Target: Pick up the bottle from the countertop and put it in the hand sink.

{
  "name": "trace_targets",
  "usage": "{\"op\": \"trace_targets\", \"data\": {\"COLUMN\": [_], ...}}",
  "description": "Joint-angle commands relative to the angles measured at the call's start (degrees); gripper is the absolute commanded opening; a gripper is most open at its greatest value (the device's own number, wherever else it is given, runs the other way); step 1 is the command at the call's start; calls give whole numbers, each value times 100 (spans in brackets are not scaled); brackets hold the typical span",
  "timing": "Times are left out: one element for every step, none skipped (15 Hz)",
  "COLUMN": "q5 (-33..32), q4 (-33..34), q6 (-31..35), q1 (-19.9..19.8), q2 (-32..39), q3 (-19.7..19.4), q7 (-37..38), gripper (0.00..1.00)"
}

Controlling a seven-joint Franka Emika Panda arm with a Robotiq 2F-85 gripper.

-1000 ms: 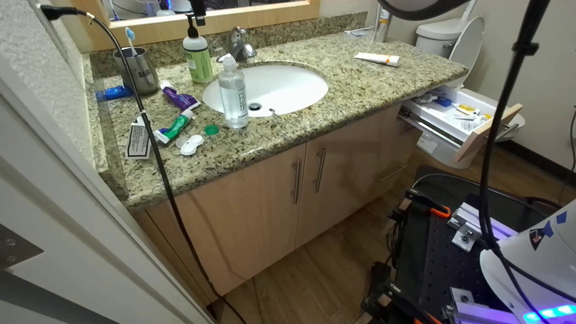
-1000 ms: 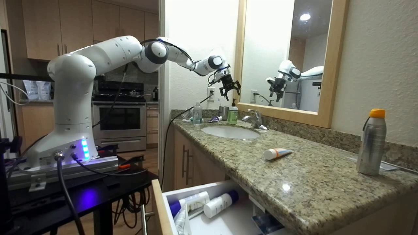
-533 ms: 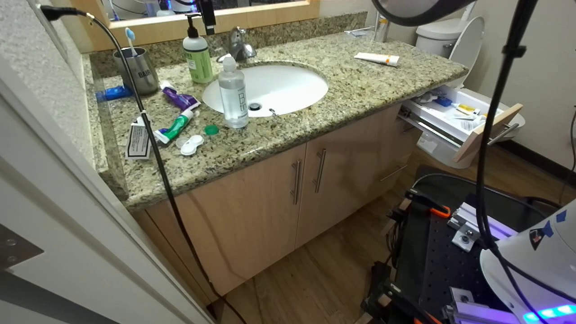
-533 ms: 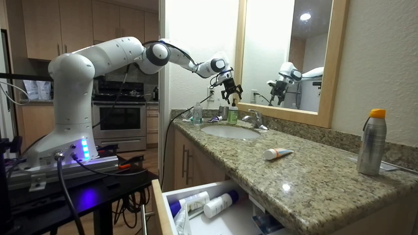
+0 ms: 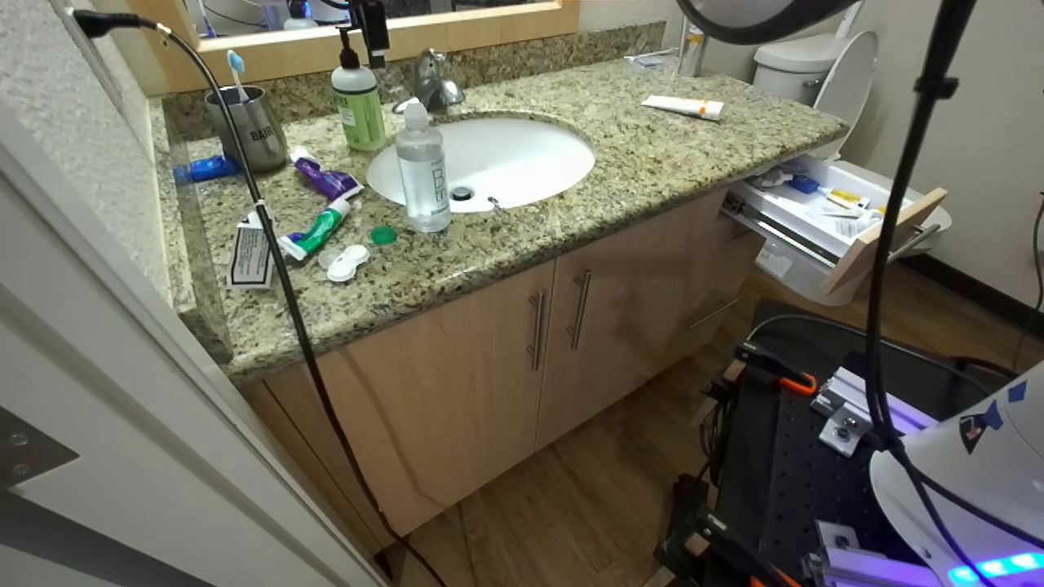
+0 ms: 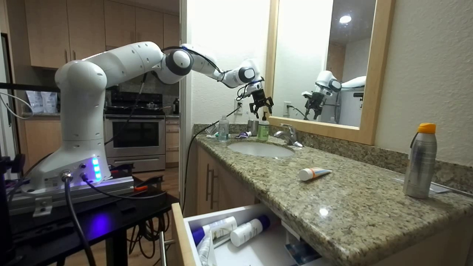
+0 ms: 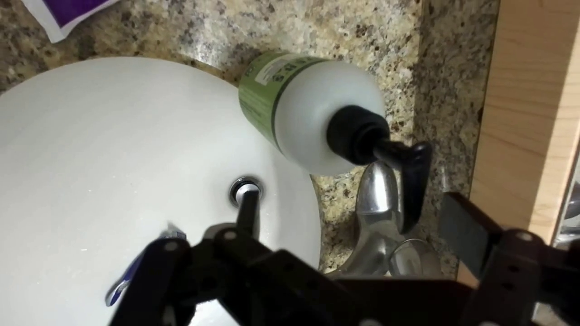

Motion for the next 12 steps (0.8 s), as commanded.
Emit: {"op": "trace_targets", "data": {"q5": [-49, -103, -29, -57, -70, -74, -120, -130, -120, -120, -134, -84], "q4": [-254, -284, 1, 1, 0, 0, 87, 139, 222, 245, 299, 29], "q6": [160, 276, 71, 111, 126, 132, 218, 322, 373, 416, 475, 323], "q1": [243, 352, 200, 285, 347, 380, 369, 346, 294, 267, 240, 326], "q2": [-211, -210, -30, -29, -29, -29, 68, 134, 206, 239, 300, 77], "q3": [69, 30, 17, 17, 16, 15, -86, -144, -212, -266, -365, -245], "q7": [-246, -247, -119, -120, -120, -120, 86, 236, 425, 556, 778, 483], "gripper": [100, 100, 100, 100, 100, 100, 100, 100, 100, 100, 100, 100]}}
